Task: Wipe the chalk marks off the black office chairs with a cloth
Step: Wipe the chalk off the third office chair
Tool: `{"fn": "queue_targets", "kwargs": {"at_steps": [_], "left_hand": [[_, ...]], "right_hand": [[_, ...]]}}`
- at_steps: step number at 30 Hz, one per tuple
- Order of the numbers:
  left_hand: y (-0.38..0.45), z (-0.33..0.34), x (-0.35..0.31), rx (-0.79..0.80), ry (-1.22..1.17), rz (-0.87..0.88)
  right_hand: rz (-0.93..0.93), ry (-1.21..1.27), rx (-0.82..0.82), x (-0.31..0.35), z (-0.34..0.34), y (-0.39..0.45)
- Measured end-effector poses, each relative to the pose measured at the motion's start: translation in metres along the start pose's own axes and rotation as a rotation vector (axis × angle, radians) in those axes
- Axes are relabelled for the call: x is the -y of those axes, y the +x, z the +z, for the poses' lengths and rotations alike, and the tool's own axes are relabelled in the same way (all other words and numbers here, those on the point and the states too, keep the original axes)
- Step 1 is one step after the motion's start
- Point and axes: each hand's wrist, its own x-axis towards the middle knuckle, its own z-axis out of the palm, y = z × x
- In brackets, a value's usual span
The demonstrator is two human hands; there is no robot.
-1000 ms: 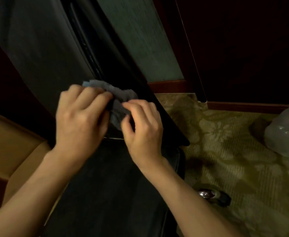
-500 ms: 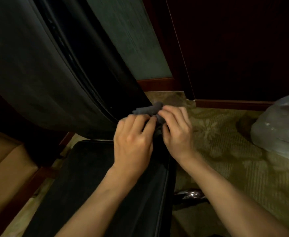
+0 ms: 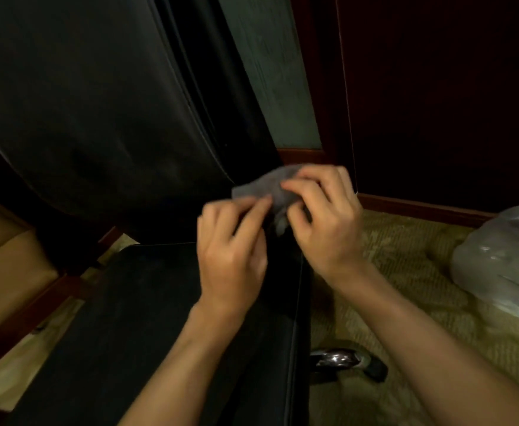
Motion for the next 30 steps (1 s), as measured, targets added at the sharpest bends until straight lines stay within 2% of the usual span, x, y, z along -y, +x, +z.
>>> {"fn": "queue_targets", "kwargs": {"at_steps": [1,3,8,10,12,15,18,20,22,24,30], "left_hand": [[0.008,0.0,0.01,-0.036,0.012,-0.028],[0.013,0.007,0.028,-0.015,0.026,-0.102],[-0.036,0.037,0.051,0.309,0.006,-0.191],[-0.054,0.04,0.051,0.354,-0.019,-0.233],[-0.056,0.038,0.05,0.296,-0.071,-0.261],[-0.041,0.026,0.046,0.021,-0.118,-0.245],[-0.012,0.001,0.042,-0.289,-0.14,-0.193],[0.009,-0.009,0.047,-0.402,-0.121,-0.188],[0.021,-0.003,0.059,-0.404,-0.093,-0.221],[0.02,0.014,0.069,-0.328,-0.084,-0.255],[-0.018,0.059,0.082,-0.206,-0.121,-0.286]], "right_hand": [[-0.022,0.0,-0.016,0.001,0.011,0.011],[-0.029,-0.032,0.055,-0.003,0.036,0.012],[0.076,-0.082,0.454,-0.027,0.06,-0.048],[0.126,-0.092,0.538,-0.029,0.055,-0.064],[0.137,-0.095,0.516,-0.023,0.049,-0.065],[0.085,-0.052,0.336,0.0,0.042,-0.039],[-0.076,0.048,0.091,0.034,0.032,0.007],[-0.197,0.034,0.002,0.048,0.034,0.035],[-0.244,-0.037,0.031,0.044,0.048,0.046],[-0.25,-0.102,0.14,0.028,0.062,0.04],[-0.218,-0.118,0.297,-0.007,0.08,-0.005]]}}
